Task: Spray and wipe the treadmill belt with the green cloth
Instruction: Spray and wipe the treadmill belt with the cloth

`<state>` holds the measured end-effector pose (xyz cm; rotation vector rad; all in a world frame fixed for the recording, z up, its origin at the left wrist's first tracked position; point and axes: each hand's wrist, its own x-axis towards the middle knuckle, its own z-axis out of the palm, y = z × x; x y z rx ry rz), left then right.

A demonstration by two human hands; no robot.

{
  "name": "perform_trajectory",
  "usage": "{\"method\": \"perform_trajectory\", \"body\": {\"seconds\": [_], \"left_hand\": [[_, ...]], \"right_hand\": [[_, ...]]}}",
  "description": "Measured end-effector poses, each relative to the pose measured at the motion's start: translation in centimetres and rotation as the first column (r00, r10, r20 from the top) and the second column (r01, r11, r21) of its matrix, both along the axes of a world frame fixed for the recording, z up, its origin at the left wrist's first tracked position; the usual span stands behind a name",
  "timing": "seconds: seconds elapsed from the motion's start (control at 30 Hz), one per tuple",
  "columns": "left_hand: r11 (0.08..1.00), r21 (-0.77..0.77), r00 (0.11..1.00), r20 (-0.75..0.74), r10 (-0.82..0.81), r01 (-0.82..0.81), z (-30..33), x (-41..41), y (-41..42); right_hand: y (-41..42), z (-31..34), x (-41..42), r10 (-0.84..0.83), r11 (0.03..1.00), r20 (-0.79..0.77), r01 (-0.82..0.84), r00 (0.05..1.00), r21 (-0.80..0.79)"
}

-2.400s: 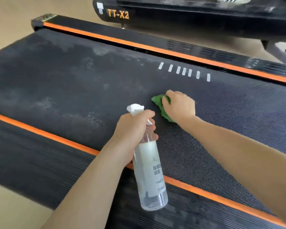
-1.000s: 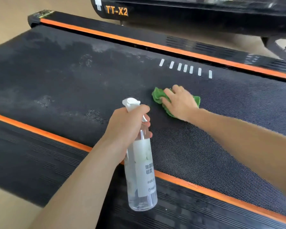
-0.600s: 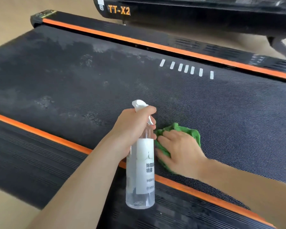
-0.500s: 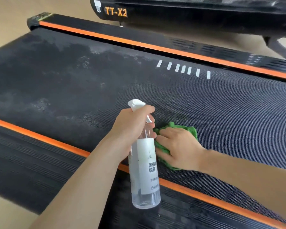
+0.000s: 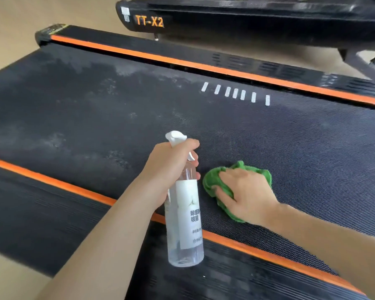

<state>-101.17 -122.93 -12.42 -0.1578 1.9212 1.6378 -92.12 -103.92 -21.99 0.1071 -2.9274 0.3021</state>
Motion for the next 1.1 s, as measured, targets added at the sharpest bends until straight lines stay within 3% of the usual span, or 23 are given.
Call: {"method": "perform_trajectory", "body": {"seconds": [0.1,0.43,0.77,0.9,1.1], "left_hand": [[0.999,0.025,1.000,-0.022,-0.022,0.022,0.3,0.4,0.6],[0.997,0.011,0.995,-0.071,0.074,-0.073,1.6,0.9,0.8],[0.984,-0.170,0.996,-0.071,0.047,-0.058,0.1,0.6,-0.9],[0.981,-0.135,0.990,-0.023,0.137,-0.139,0.2,-0.2,-2.5],[0.963,-0.151,0.974,-0.077,0.213,-0.222,0.8,-0.6,-4.5]], "right_hand": [[1.2,-0.2,4.0,0.013,0.998,-0.037,-0.010,0.999,0.056],[1.3,-0.4,3.9,-0.008,0.996,-0.103,0.016,0.995,0.086],[1.3,-0.6,3.9,-0.024,0.993,-0.131,0.038,0.991,0.110],[1.3,-0.6,4.0,-0.019,0.994,-0.143,0.033,0.990,0.100],[1.2,-0.5,3.8,-0.017,0.995,-0.159,0.033,0.987,0.099]]}}
